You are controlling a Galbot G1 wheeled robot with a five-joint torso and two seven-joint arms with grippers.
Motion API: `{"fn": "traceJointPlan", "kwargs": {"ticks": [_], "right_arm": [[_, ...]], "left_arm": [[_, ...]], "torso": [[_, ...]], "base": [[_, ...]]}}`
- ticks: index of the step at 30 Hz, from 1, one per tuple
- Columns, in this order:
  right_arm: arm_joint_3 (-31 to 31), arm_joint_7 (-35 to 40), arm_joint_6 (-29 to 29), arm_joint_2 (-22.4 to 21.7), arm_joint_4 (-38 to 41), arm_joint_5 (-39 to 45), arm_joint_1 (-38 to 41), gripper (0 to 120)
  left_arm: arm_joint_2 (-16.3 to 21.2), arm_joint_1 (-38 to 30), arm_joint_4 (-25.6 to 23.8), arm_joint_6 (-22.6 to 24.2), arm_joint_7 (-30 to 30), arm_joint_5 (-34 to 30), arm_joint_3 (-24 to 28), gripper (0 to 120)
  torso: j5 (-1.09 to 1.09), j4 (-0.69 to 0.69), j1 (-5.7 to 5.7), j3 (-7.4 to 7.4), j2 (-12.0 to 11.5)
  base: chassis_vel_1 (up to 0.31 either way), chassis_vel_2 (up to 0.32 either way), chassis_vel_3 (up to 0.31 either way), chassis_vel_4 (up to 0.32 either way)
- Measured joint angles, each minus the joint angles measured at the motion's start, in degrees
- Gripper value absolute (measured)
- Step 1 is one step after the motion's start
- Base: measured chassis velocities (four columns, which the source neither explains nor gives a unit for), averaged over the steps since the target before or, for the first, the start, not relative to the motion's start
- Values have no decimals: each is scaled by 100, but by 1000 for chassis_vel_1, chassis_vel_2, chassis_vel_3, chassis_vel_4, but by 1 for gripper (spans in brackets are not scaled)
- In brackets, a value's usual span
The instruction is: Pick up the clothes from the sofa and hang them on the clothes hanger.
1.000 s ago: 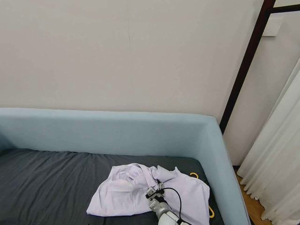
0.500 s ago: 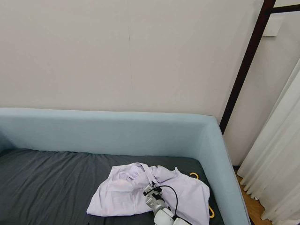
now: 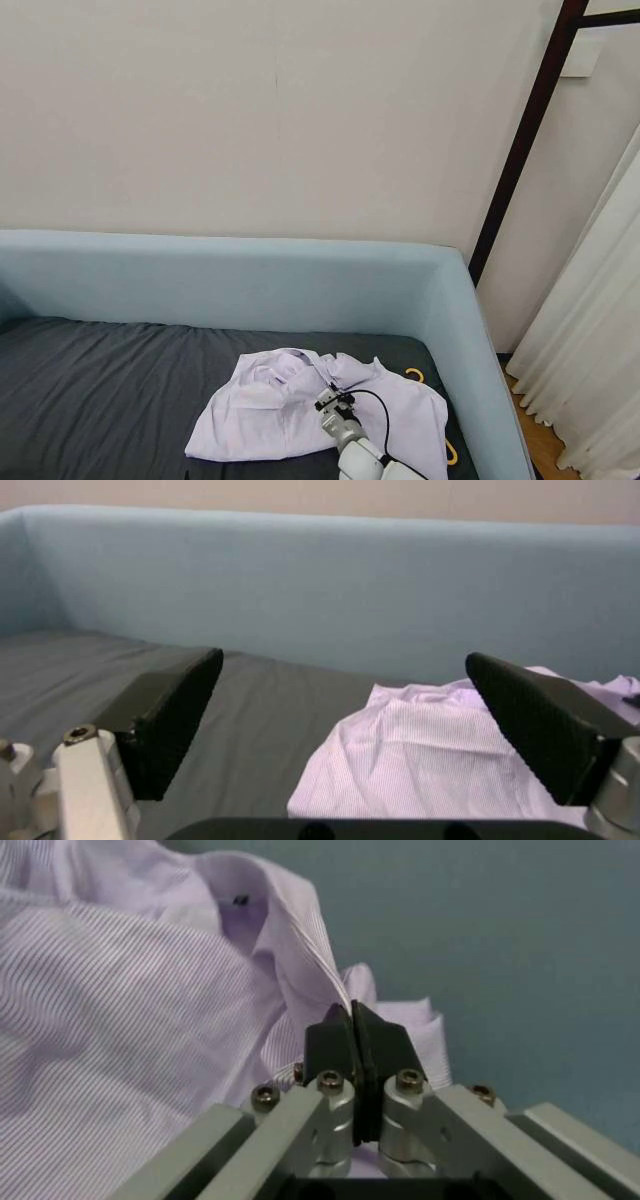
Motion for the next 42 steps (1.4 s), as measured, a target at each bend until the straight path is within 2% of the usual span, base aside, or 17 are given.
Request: {"fn": "traceJointPlan", "kwargs": {"ticks": [3,5,6,11,12,17,19,23,25,28,29,31,33,34,39,40,42], "right_arm": [[48,-78,117,-315,429,-14,-2,0],[157,-250,313,-715,953,-19,10,0],[157,-250,313,-715,953,-19,10,0],[555,-754,841,-1380,1788,-20,-14,0],[555,-754,841,-1380,1788,-20,-14,0],[1063,-1149,1226,-2018,2526,355,-184,0],[1123,-1192,1274,-2121,2615,421,-221,0],[1379,-1361,1540,-2457,2853,567,-420,0],[1436,-1385,1588,-2514,2881,583,-461,0],[1545,-1424,1677,-2629,2938,671,-499,0],[1545,-1424,1677,-2629,2938,671,-499,0],[1532,-1464,1731,-2614,2938,702,-383,0],[1517,-1495,1764,-2596,2951,722,-333,0],[1517,-1495,1764,-2596,2951,722,-333,0],[1514,-1528,1797,-2657,3071,739,-333,0],[1514,-1528,1797,-2657,3071,739,-333,0],[1521,-1531,1809,-2688,3123,738,-369,0]], "left_arm": [[97,-85,-46,96,-2,-80,5,94],[310,-237,-161,291,2,-260,9,94],[310,-237,-161,291,2,-260,9,94],[911,-562,-352,679,3,-642,-28,94],[911,-562,-352,679,3,-642,-28,94],[1811,-1034,-335,1134,31,-1263,63,94],[1987,-1173,-274,1191,65,-1357,119,94],[2651,-1978,130,1330,306,-1926,372,94],[2820,-2198,272,1338,424,-2112,436,94],[3429,-2660,741,1251,1144,-2787,599,94],[3429,-2660,741,1251,1144,-2787,599,94],[3742,-2913,1124,1107,1706,-3174,734,94],[3829,-3369,1556,957,2108,-3254,1115,94],[3829,-3369,1556,957,2108,-3254,1115,94],[3856,-4730,2429,641,2953,-3072,2550,94],[3856,-4730,2429,641,2953,-3072,2550,94],[3799,-5206,2791,597,3077,-2519,2856,94]], "torso": [[-1,-1,0,0,0],[-1,0,0,0,0],[-1,0,0,0,0],[-2,0,0,0,0],[-2,0,0,0,0],[-1,0,0,0,0],[-1,0,0,0,0],[-2,0,0,0,0],[-3,-2,1,0,0],[-2,-4,1,1,0],[-2,-4,1,1,0],[1,3,1,1,0],[0,7,0,0,-1],[0,7,0,0,-1],[-4,-2,1,1,-1],[-4,-2,1,1,-1],[0,-4,1,1,0]], "base": [[0,0,0,0],[0,0,0,0],[0,0,0,0],[0,0,0,0],[0,0,0,0],[0,0,0,0],[0,0,0,0],[0,0,0,0],[0,0,0,0],[0,0,0,0],[0,0,0,0],[0,0,0,0],[0,0,0,0],[0,0,0,0],[0,0,0,0],[0,0,0,0],[0,0,0,0]]}}
